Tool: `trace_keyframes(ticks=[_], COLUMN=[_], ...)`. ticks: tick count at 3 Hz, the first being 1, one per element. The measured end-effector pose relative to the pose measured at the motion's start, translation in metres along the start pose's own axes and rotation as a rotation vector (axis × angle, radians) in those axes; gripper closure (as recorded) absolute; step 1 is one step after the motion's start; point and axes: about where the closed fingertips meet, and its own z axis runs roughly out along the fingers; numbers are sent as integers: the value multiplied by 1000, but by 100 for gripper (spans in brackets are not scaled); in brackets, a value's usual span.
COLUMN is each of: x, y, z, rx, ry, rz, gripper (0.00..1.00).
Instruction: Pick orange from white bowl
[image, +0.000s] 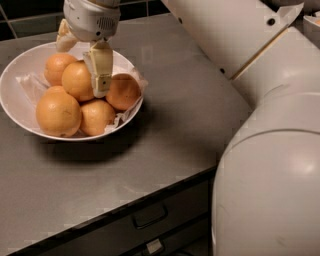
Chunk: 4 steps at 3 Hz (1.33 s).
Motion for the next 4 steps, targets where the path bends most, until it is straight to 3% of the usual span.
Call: trace_keyframes(ticks=[2, 4], x=[-4, -10], y=[-8, -21], z=[15, -1], rx=[-39, -12], ry=[-28, -6], rz=[-10, 9], gripper=[17, 20])
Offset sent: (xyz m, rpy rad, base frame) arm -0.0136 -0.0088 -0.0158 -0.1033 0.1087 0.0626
